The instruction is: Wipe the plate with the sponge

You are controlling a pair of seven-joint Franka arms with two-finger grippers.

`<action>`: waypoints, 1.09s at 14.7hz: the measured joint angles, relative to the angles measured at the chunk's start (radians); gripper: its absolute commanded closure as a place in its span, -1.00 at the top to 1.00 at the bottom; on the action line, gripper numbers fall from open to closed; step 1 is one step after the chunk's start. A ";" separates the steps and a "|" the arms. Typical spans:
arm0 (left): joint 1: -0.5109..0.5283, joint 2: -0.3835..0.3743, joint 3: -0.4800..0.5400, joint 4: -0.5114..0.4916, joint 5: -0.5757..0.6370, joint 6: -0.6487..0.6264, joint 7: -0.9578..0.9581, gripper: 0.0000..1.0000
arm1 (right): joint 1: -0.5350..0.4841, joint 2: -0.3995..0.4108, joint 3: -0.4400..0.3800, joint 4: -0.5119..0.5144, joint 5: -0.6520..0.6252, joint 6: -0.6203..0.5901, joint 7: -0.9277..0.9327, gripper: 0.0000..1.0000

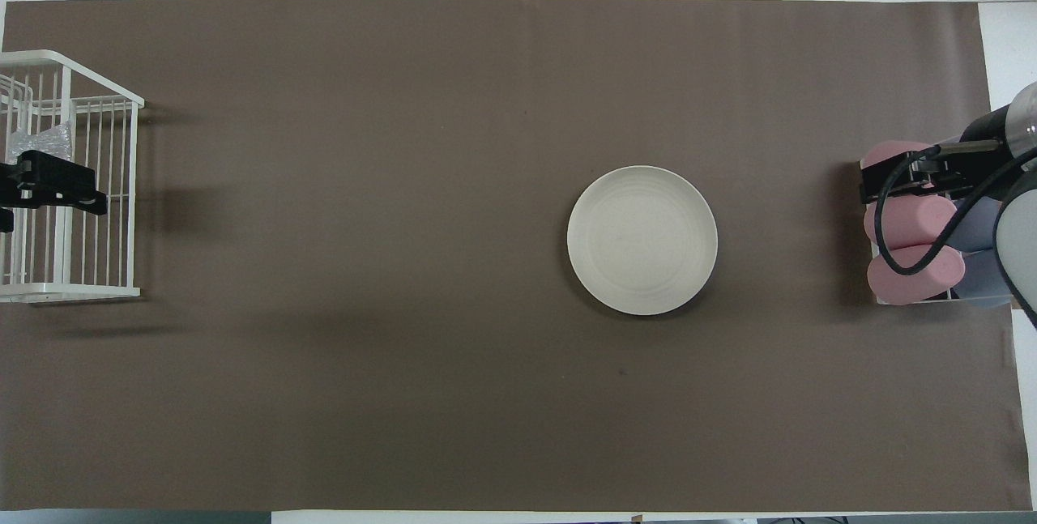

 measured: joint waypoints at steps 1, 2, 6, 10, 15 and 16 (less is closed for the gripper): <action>0.000 0.000 0.000 0.000 0.000 0.000 0.000 1.00 | 0.000 0.000 0.000 0.000 0.000 0.000 0.000 1.00; -0.001 0.000 -0.001 0.000 0.002 0.000 -0.001 1.00 | 0.000 0.000 0.000 0.000 0.000 0.000 0.000 1.00; -0.025 0.000 -0.015 -0.001 0.108 0.007 -0.051 1.00 | 0.000 0.000 0.001 0.000 0.000 0.000 0.000 1.00; -0.106 0.019 -0.021 -0.011 0.298 0.025 -0.134 1.00 | 0.000 0.000 0.001 0.000 0.000 0.000 0.011 1.00; -0.158 0.145 -0.023 -0.028 0.546 0.094 -0.253 1.00 | 0.000 0.000 0.001 -0.001 0.000 -0.001 0.102 1.00; -0.168 0.173 -0.024 -0.028 0.592 0.108 -0.273 1.00 | 0.000 0.000 0.001 -0.001 0.000 -0.001 0.131 1.00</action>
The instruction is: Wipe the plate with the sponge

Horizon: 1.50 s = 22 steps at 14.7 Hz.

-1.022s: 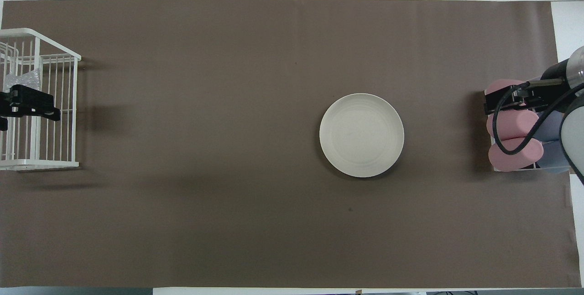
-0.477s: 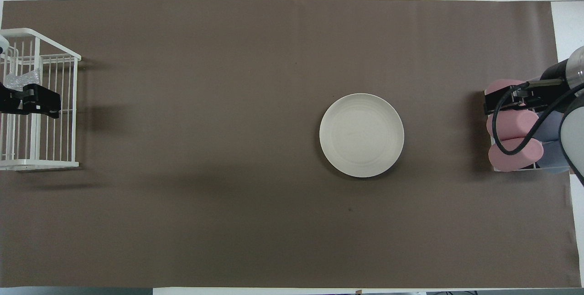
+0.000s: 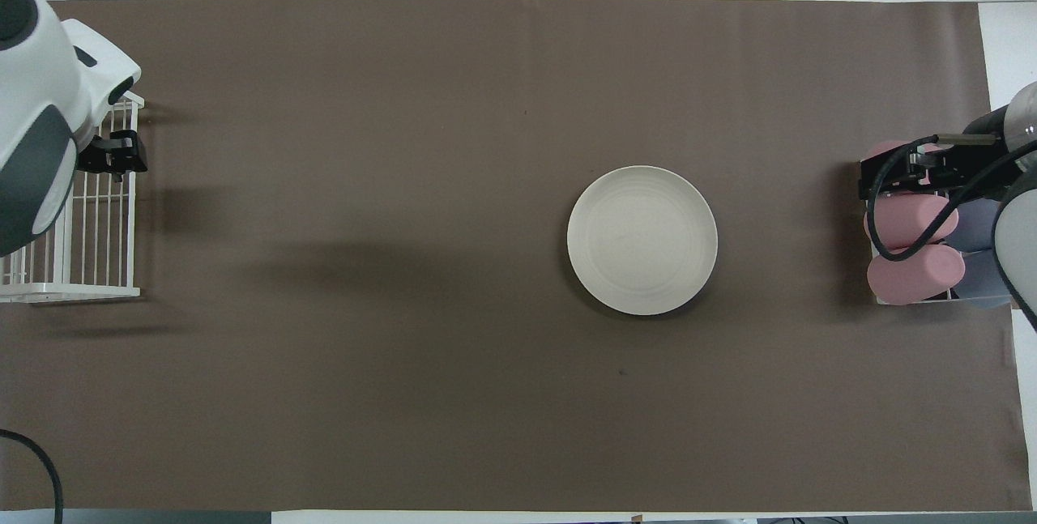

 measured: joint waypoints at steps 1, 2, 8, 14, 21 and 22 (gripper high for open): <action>-0.008 0.028 0.000 0.000 0.051 0.012 -0.014 1.00 | 0.001 0.000 0.000 0.000 0.000 0.000 0.036 1.00; -0.012 0.052 0.000 0.000 0.104 0.023 -0.021 1.00 | 0.007 0.000 0.001 0.000 0.000 0.000 0.074 1.00; -0.013 0.160 0.007 0.000 0.368 0.076 -0.074 1.00 | 0.067 0.000 0.002 -0.005 0.000 0.001 0.365 1.00; -0.003 0.234 0.015 -0.004 0.433 0.099 -0.150 1.00 | 0.135 -0.010 0.003 -0.027 0.000 -0.007 0.749 1.00; 0.000 0.234 0.022 -0.011 0.437 0.055 -0.150 1.00 | 0.233 -0.015 0.009 -0.030 0.017 -0.004 1.072 1.00; 0.000 0.234 0.022 -0.011 0.437 0.051 -0.150 1.00 | 0.246 -0.010 0.009 -0.016 0.038 -0.001 1.103 1.00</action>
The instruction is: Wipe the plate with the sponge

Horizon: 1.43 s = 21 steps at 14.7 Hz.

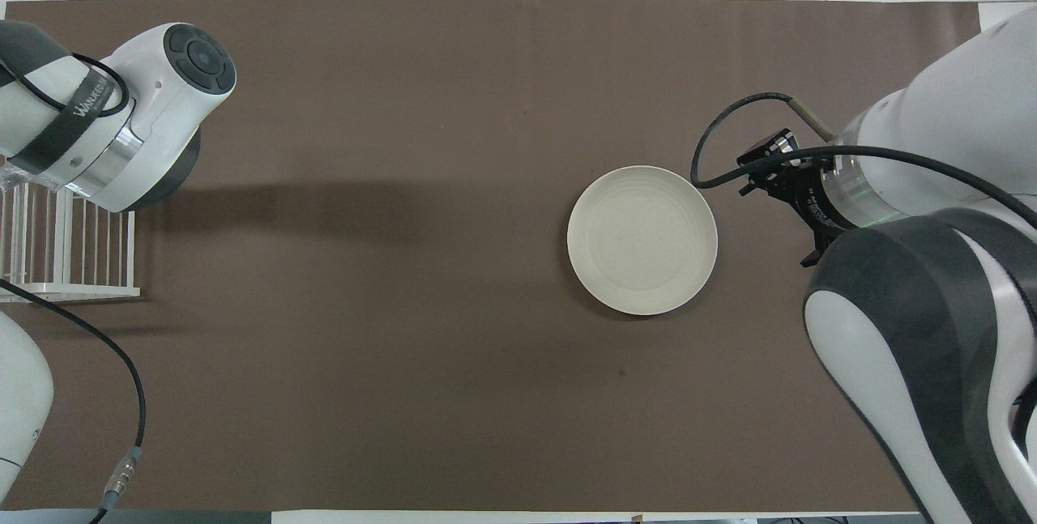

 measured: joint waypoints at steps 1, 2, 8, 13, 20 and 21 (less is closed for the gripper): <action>0.000 0.000 0.000 0.000 0.000 -0.002 0.000 0.66 | 0.009 0.011 0.000 0.025 0.016 0.000 0.034 1.00; 0.000 0.000 0.000 0.000 0.000 -0.002 0.000 0.04 | 0.016 0.029 0.000 0.060 0.028 -0.003 0.069 1.00; 0.000 -0.001 -0.001 0.000 0.000 0.003 -0.025 -1.00 | 0.141 0.221 0.003 0.286 0.049 -0.029 0.321 1.00; 0.000 -0.002 -0.003 0.000 0.000 0.011 -0.049 -1.00 | 0.200 0.282 0.003 0.344 0.048 -0.055 0.375 1.00; 0.000 -0.049 -0.004 0.147 -0.248 -0.068 -0.024 -1.00 | 0.254 0.276 0.003 0.326 0.048 -0.089 0.462 1.00; -0.002 -0.060 -0.006 0.175 -0.301 -0.101 -0.015 -1.00 | 0.256 0.275 0.003 0.323 0.048 -0.090 0.463 1.00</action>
